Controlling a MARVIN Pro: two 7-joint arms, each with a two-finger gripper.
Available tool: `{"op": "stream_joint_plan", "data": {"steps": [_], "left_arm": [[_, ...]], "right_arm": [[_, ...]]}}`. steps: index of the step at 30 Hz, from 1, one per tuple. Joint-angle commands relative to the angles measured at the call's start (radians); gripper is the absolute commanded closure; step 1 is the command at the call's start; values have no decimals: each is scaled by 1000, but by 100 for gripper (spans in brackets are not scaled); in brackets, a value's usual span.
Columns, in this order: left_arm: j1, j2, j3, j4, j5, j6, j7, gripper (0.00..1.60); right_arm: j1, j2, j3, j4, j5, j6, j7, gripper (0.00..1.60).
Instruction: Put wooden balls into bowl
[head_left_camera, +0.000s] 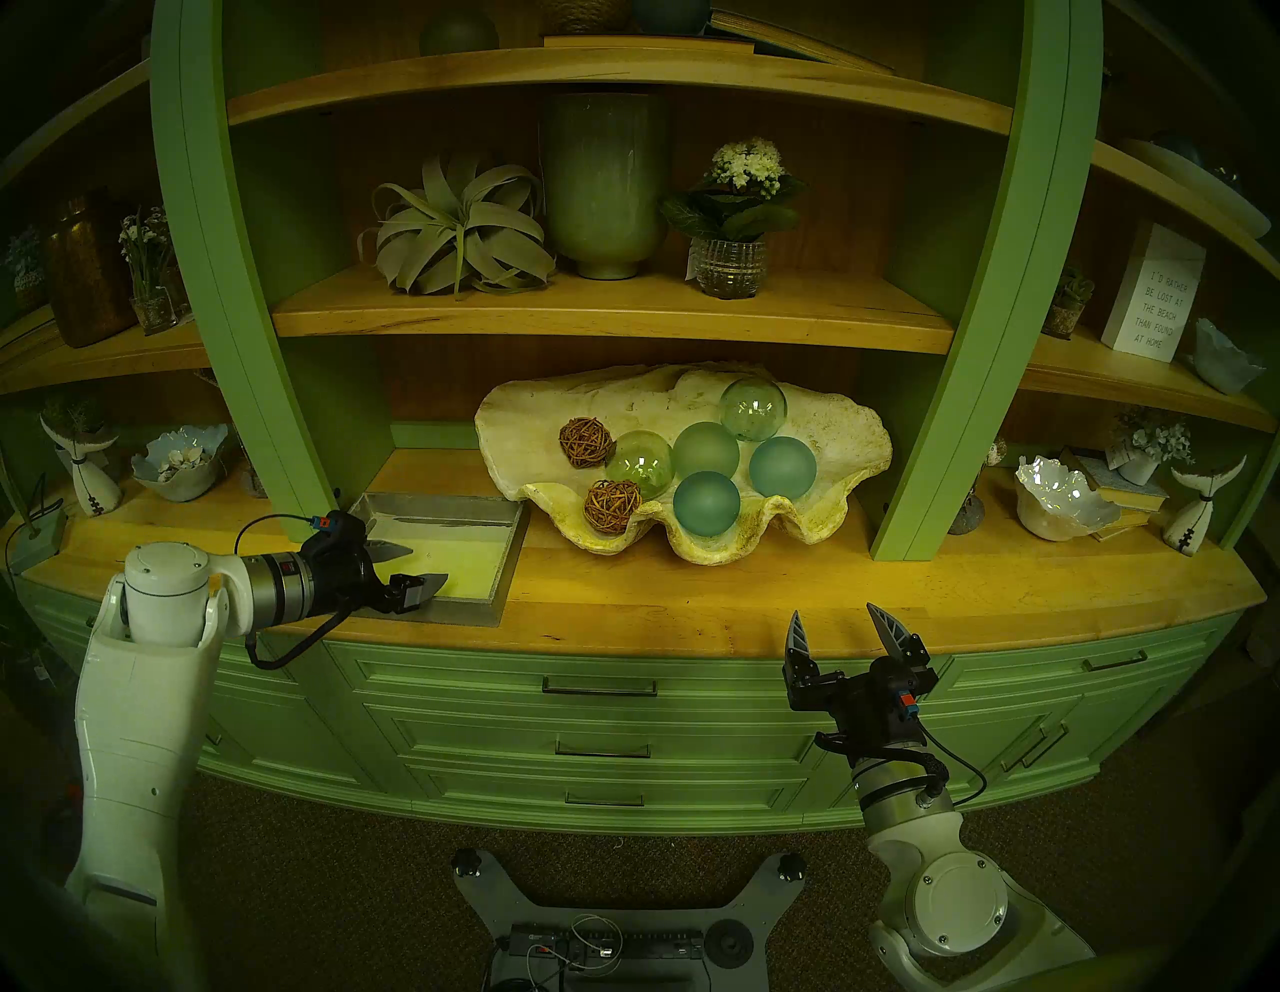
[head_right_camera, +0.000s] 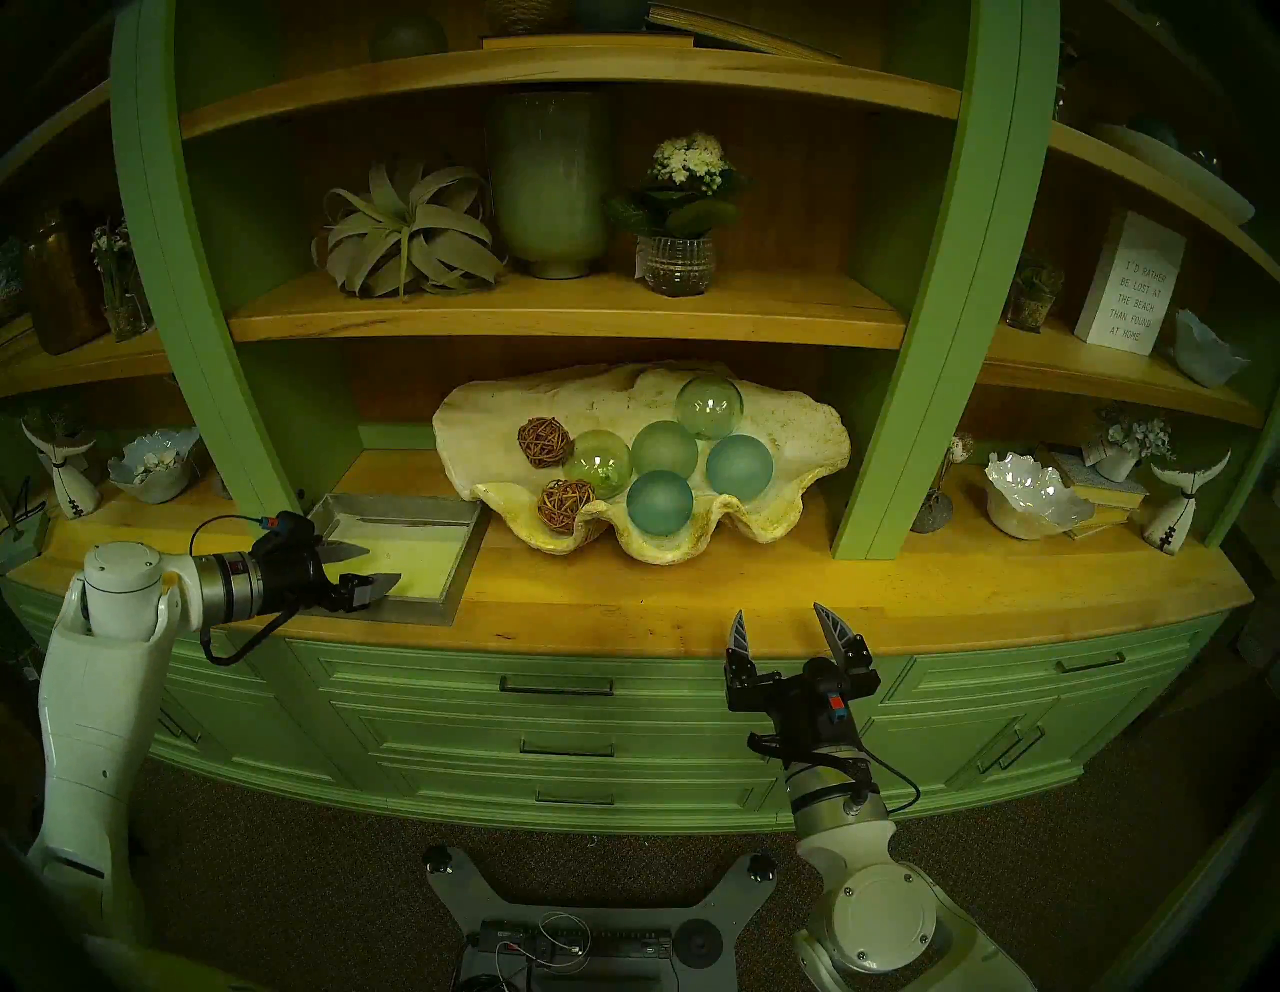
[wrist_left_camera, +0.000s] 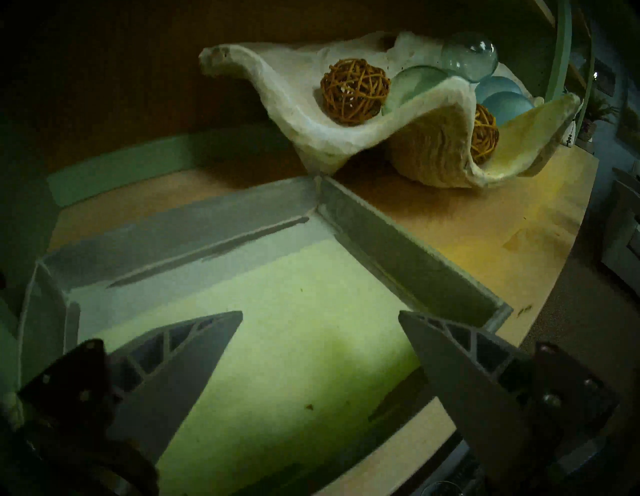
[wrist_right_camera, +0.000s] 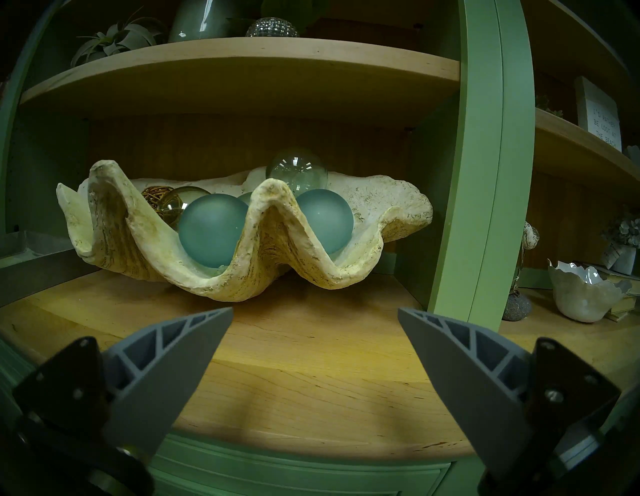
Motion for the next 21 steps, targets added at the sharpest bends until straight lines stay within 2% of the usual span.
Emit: {"op": "stream_joint_plan", "data": {"steps": [1, 11, 21], "left_arm": [[94, -40, -98, -88, -8, -50, 55, 0], [156, -108, -219, -219, -29, -126, 118, 0], [216, -210, -288, -342, -62, -219, 157, 0]], "right_arm": [[16, -2, 1, -25, -2, -8, 1, 0], [17, -2, 0, -22, -2, -9, 1, 0], [19, -2, 0, -24, -2, -10, 1, 0]]}}
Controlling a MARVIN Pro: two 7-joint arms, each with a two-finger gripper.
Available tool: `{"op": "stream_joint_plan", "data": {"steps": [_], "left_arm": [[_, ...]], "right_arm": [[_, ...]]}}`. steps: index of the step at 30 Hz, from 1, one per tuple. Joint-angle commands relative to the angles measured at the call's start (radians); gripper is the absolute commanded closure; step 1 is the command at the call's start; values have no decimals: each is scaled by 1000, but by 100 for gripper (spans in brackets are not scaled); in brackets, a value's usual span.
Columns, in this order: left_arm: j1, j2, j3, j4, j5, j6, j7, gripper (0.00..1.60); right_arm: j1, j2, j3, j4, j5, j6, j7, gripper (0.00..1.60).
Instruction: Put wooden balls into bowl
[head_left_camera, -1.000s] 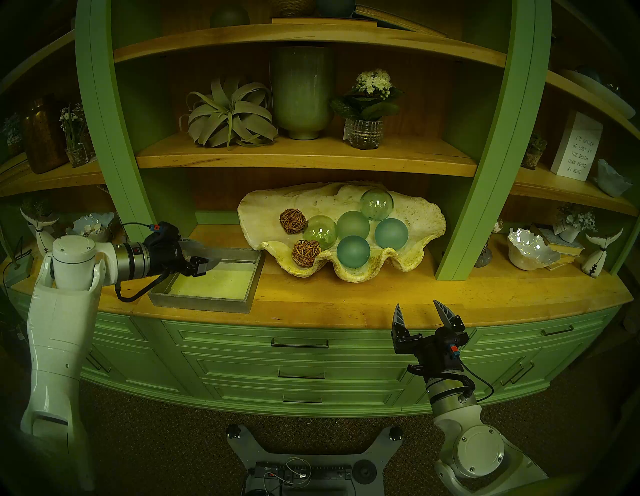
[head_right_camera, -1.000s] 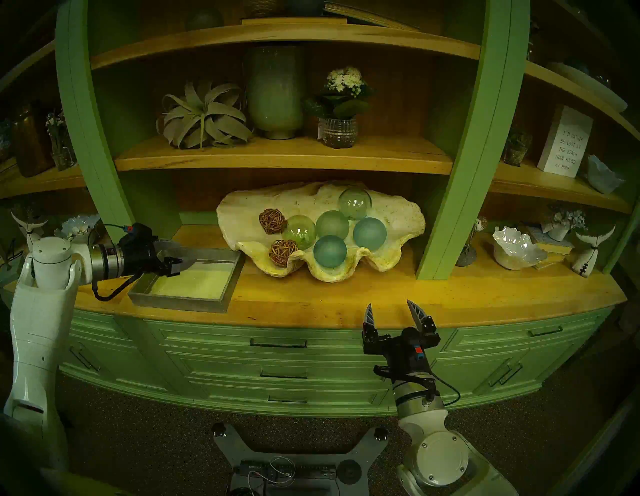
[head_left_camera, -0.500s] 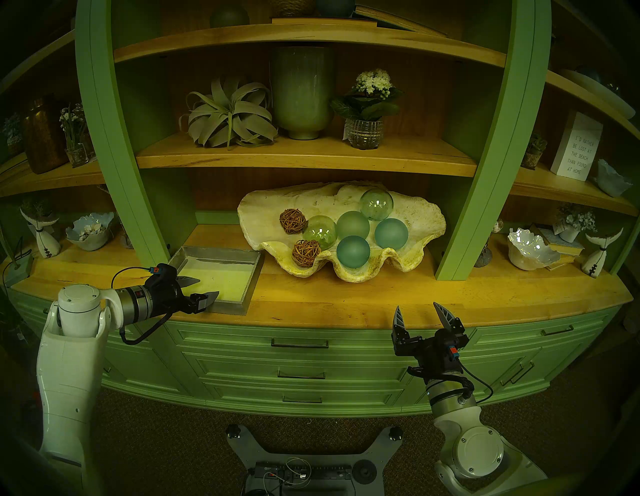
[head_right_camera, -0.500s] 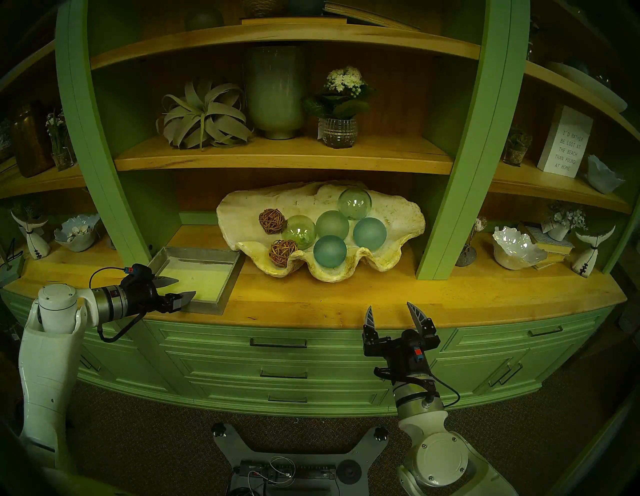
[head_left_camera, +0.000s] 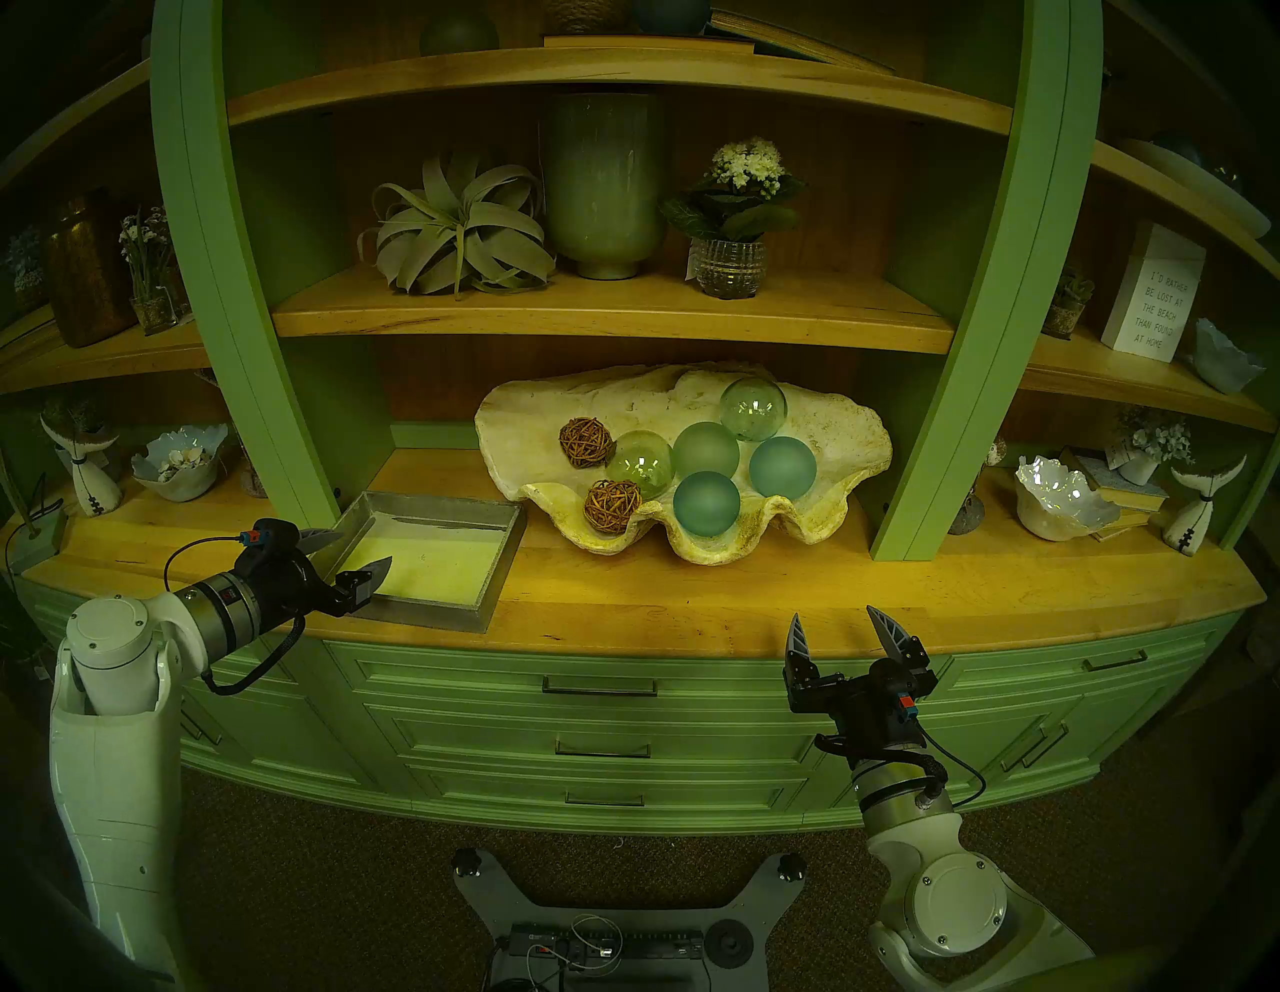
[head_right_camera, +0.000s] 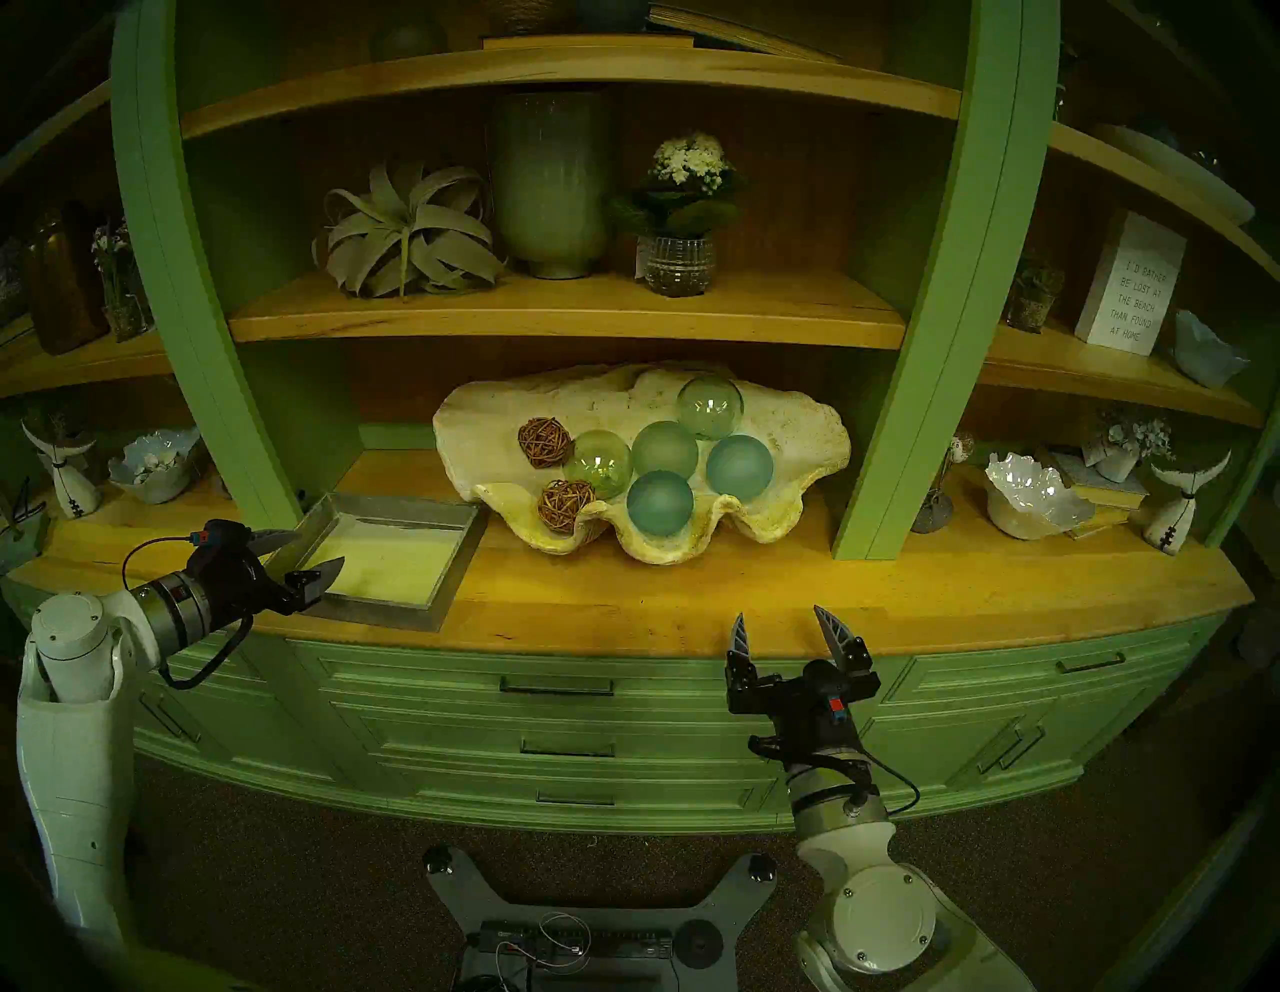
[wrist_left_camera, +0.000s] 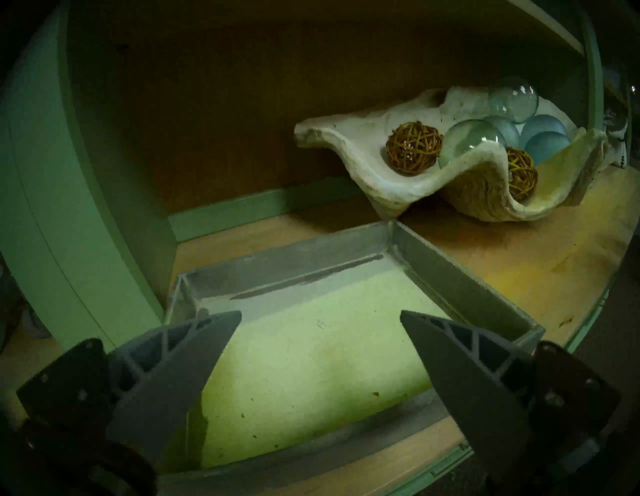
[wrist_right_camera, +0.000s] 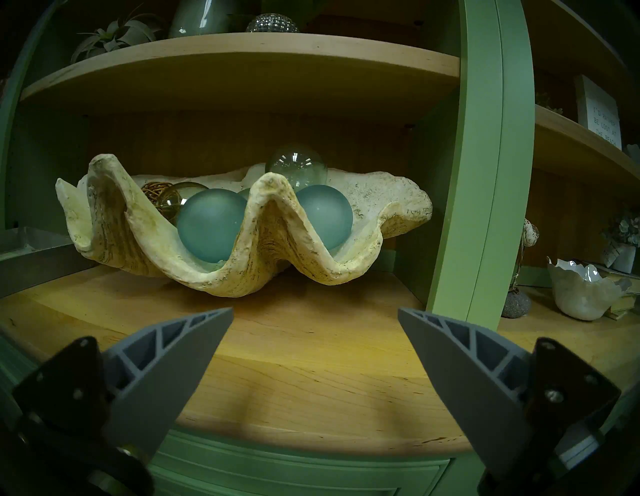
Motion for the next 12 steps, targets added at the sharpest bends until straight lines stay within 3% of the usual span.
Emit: {"op": "stream_joint_plan", "data": {"steps": [1, 12], "left_arm": [[35, -83, -59, -119, -39, -78, 27, 0], [117, -211, -123, -239, -71, -186, 71, 0]], "right_arm": [[18, -3, 0, -31, -2, -10, 2, 0], [20, -3, 0, -36, -2, -11, 2, 0]]}}
